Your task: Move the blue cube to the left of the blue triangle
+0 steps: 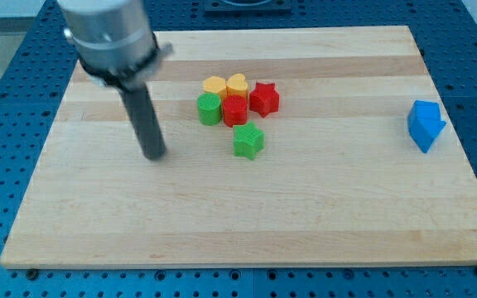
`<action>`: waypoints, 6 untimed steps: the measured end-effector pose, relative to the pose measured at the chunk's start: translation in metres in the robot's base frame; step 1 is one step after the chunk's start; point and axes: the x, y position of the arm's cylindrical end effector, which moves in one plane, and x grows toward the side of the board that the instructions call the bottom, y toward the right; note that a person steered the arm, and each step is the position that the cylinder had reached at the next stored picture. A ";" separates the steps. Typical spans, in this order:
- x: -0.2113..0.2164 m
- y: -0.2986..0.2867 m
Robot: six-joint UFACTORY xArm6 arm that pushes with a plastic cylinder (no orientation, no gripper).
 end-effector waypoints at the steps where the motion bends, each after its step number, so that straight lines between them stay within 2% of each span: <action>1: 0.001 0.088; 2: -0.028 0.089; 3: -0.026 0.068; 4: 0.013 0.184; 5: 0.002 0.348; 6: -0.001 0.422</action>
